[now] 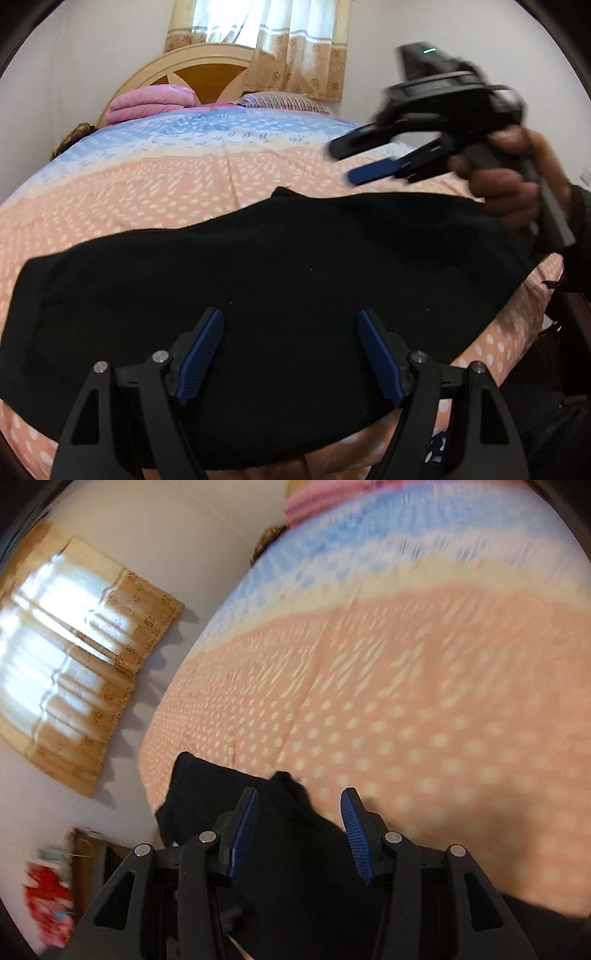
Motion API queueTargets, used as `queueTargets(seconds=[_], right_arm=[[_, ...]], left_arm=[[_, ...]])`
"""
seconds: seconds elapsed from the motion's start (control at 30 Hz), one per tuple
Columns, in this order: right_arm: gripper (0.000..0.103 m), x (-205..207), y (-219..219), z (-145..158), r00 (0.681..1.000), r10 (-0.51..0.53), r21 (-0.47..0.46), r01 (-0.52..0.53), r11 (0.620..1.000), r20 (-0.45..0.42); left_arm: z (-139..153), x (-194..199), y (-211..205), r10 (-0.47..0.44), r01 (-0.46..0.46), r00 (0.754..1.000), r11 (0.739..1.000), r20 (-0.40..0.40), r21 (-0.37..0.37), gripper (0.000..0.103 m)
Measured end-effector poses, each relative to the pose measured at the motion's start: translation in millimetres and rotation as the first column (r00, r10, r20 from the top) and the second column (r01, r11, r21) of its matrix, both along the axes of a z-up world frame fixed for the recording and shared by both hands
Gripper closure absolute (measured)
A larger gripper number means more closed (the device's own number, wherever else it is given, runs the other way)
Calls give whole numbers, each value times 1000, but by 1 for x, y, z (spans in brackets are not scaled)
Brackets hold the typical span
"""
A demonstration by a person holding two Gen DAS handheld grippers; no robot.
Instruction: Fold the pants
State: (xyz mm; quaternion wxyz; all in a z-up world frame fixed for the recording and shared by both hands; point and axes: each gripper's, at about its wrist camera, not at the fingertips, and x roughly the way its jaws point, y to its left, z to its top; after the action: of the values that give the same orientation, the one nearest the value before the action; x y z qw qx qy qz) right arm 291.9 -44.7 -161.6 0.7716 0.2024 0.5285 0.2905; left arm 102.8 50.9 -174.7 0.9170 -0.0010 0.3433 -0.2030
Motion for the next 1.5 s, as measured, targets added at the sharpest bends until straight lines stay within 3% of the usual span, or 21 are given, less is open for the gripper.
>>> queueTargets(seconds=[0.2, 0.23, 0.27, 0.37, 0.43, 0.5, 0.63, 0.7, 0.8, 0.83, 0.87, 0.93, 1.1, 1.23, 1.3, 1.33, 1.4, 1.5], right_arm=[[77, 20, 26, -27, 992, 21, 78, -12, 997, -124], [89, 20, 26, -30, 991, 22, 85, -11, 996, -132], [97, 22, 27, -31, 991, 19, 88, -7, 996, -132], [99, 16, 33, -12, 999, 21, 52, -19, 998, -34], [99, 8, 38, 10, 998, 28, 47, -30, 998, 55], [99, 6, 44, 22, 992, 15, -13, -14, 1000, 124], [99, 21, 46, -11, 997, -24, -127, 34, 991, 72], [99, 21, 45, -25, 998, 4, -108, 3, 994, 63], [92, 12, 31, -19, 997, -1, -61, 6, 998, 79], [87, 5, 24, -13, 996, -5, -65, 11, 998, 90], [74, -5, 14, -4, 993, -5, -85, 16, 996, 122], [65, -27, 1, 10, 985, 11, -101, 7, 995, 172], [65, -108, -28, 30, 966, 98, -140, -66, 988, 241], [65, -157, -41, 9, 967, 138, -190, -97, 977, 214], [65, -170, -45, -13, 975, 134, -214, -95, 972, 175], [65, -176, -50, -16, 970, 121, -193, -80, 978, 211], [65, -182, -56, -15, 973, 93, -170, -57, 984, 211], [65, -194, -63, 0, 961, 52, -141, -14, 990, 270]], left_arm=[[3, -2, 11, 1, -2, 1000, 998, -3, -63, 25], [4, -3, 13, 4, -4, 1000, 997, -2, -71, 25], [4, -4, 14, 10, -10, 1000, 997, -2, -78, 25], [10, -7, 17, 39, -37, 999, 996, 16, -76, 25], [13, -6, 20, 64, -62, 997, 996, 36, -63, 15], [9, -3, 24, 92, -91, 995, 994, 23, -55, 9], [4, -2, 19, 95, -94, 995, 995, 21, -22, 9], [6, -3, 17, 94, -94, 995, 996, 27, -4, 9], [11, -4, 24, 109, -109, 993, 994, 36, -7, 9], [16, -5, 30, 127, -127, 990, 992, 55, 2, 9], [17, -6, 37, 144, -145, 987, 989, 68, 9, 9], [22, -5, 53, 192, -194, 977, 981, 88, 16, 9], [19, 1, 99, 327, -329, 941, 944, 86, 21, 9], [6, 5, 117, 402, -404, 914, 914, 56, 40, 9], [-1, 0, 114, 406, -410, 912, 910, 63, 68, 8], [-2, 0, 108, 400, -406, 913, 908, 74, 101, 7], [-1, 0, 99, 400, -407, 913, 904, 78, 132, 7], [7, 0, 93, 360, -368, 929, 924, 84, 106, 6]])
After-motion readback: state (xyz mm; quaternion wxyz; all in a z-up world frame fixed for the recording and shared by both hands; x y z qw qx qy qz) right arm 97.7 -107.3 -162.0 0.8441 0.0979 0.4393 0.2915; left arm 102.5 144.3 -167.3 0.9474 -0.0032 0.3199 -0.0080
